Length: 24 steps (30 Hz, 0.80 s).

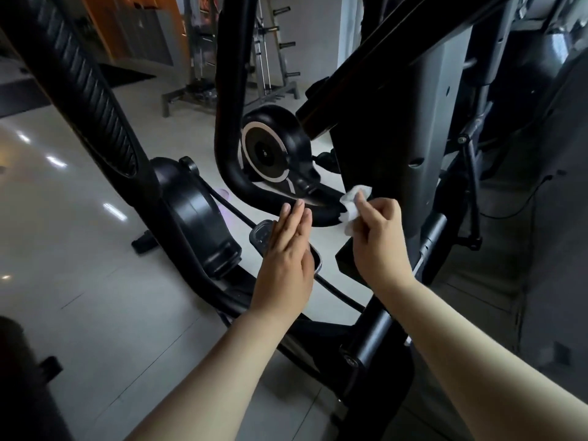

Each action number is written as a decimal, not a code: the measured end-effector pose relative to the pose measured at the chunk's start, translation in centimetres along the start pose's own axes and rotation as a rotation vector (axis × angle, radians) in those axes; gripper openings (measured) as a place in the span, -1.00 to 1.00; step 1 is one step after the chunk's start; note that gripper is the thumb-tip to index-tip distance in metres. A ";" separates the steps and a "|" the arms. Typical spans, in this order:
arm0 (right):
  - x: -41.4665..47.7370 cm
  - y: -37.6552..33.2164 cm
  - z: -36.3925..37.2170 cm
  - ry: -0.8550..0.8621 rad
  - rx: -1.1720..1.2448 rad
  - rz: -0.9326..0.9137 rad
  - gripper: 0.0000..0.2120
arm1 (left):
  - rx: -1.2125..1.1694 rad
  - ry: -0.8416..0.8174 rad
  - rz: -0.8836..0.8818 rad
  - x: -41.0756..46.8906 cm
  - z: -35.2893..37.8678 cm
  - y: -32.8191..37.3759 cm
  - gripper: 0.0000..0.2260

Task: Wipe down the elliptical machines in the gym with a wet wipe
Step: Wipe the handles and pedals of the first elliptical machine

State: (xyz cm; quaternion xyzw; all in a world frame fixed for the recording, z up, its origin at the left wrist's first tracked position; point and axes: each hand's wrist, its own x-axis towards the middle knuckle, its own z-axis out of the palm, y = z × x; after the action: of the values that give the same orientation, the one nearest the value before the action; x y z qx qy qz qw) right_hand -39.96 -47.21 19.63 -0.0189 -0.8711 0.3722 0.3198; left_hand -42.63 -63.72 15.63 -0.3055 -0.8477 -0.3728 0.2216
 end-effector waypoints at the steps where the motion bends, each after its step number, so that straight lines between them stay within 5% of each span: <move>1: 0.6 0.1 -0.3 -0.004 0.016 0.076 -0.53 | 0.000 0.003 -0.009 0.0 0.1 0.2 -0.47; 3: 0.9 -0.2 0.0 -0.030 0.017 0.098 -0.53 | -0.003 0.004 -0.028 -0.1 0.2 0.5 -0.46; 8: -0.6 -0.6 0.3 -0.115 -0.017 -0.184 -0.56 | 0.041 0.029 -0.047 -0.1 0.2 1.0 -0.45; 12: 2.3 0.4 -0.7 0.079 0.009 -0.002 -0.58 | 0.119 0.100 -0.047 0.5 0.2 1.1 -0.55; 17: 1.1 -0.9 0.9 -0.144 -0.249 -0.095 -0.37 | 0.116 0.133 -0.029 1.2 0.4 1.3 -0.60; 24: 2.4 1.2 0.2 -0.036 -0.321 -0.067 -0.42 | 0.128 0.152 -0.015 1.7 0.7 1.2 -0.61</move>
State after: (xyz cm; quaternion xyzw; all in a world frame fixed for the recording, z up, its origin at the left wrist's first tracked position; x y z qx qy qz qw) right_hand -42.22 -45.79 20.07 -0.0340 -0.9251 0.2177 0.3091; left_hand -43.15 -62.00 16.82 -0.2554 -0.8526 -0.3418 0.3017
